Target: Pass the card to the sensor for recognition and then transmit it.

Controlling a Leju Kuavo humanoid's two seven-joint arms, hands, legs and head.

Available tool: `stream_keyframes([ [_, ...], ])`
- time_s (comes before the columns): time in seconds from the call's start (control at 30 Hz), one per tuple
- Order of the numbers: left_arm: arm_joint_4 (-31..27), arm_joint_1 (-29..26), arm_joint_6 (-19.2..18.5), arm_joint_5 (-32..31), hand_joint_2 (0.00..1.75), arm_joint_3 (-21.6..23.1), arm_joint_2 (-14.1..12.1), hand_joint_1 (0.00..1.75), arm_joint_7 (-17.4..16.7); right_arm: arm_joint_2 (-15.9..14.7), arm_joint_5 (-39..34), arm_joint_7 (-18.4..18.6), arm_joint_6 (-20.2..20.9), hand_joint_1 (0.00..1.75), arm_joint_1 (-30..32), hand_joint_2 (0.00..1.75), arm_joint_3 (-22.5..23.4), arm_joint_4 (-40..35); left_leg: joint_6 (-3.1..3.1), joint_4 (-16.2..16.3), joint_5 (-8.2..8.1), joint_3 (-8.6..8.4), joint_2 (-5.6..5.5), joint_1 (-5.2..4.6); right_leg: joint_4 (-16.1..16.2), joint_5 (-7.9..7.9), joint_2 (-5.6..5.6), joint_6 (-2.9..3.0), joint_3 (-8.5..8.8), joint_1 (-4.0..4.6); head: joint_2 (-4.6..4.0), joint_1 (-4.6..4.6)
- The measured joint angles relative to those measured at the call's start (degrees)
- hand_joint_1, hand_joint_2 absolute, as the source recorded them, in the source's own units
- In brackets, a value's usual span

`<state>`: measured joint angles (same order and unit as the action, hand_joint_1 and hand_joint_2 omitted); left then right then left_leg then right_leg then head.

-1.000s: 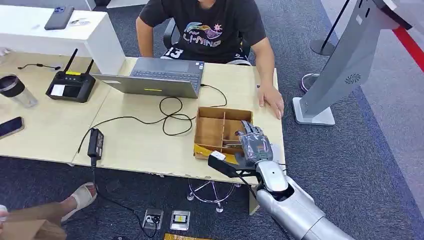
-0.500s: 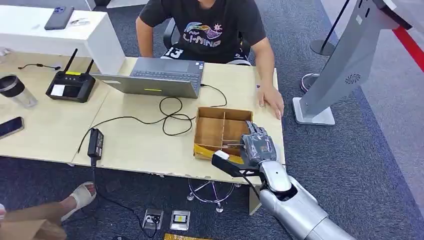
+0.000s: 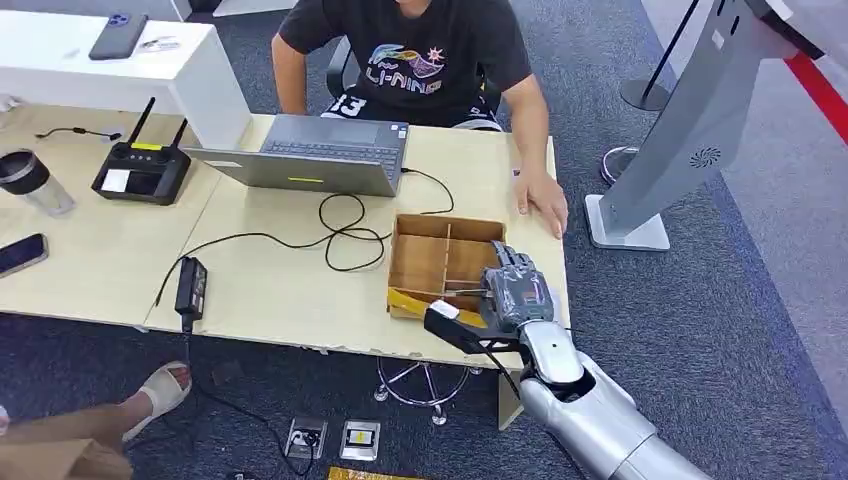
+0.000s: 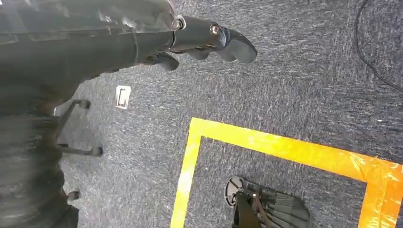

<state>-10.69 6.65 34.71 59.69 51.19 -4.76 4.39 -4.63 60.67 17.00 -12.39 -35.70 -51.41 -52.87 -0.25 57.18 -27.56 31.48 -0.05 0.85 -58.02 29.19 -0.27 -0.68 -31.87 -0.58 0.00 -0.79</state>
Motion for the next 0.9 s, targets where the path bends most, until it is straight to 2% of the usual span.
stream_keyframes([
  [0.13,0.0,0.0,-0.09,-0.2,1.75,0.13,0.0,0.0,0.0,-0.04,0.02,0.09,0.04,1.61,0.0,1.75,0.02,0.0,0.0,0.0,0.0,0.0,0.0,0.0,0.0,0.0,0.0,0.0,0.0,0.0,0.0,0.0],
  [0.17,0.0,0.0,-0.13,-0.26,1.75,0.22,0.0,0.0,0.0,-0.04,0.07,0.13,0.07,1.73,0.01,1.75,0.04,0.0,0.0,0.0,0.0,0.0,0.0,0.0,0.0,0.0,0.0,0.0,0.0,0.0,0.0,-0.02],
  [0.33,0.0,0.0,-0.33,-0.26,1.75,0.29,0.0,0.0,0.0,-0.07,0.42,0.2,0.11,1.69,0.07,1.75,0.18,0.0,0.0,0.0,0.0,0.0,0.0,0.0,0.0,0.0,0.0,0.0,0.0,0.0,0.0,0.0],
  [0.37,0.0,0.0,-0.35,-0.26,1.75,0.29,0.0,0.0,0.0,-0.07,0.55,0.2,0.13,1.75,0.1,1.75,0.33,0.0,0.0,0.0,0.0,0.0,0.0,0.0,0.0,0.0,0.0,0.0,0.0,0.0,0.0,0.0],
  [0.9,0.0,0.0,-0.24,-0.26,1.75,0.33,0.0,0.0,-0.2,0.09,1.84,-0.35,0.22,1.75,0.11,1.75,0.61,-0.33,0.0,0.0,0.0,0.0,0.0,0.0,0.0,0.0,0.0,0.0,0.01,0.0,0.0,-0.02],
])
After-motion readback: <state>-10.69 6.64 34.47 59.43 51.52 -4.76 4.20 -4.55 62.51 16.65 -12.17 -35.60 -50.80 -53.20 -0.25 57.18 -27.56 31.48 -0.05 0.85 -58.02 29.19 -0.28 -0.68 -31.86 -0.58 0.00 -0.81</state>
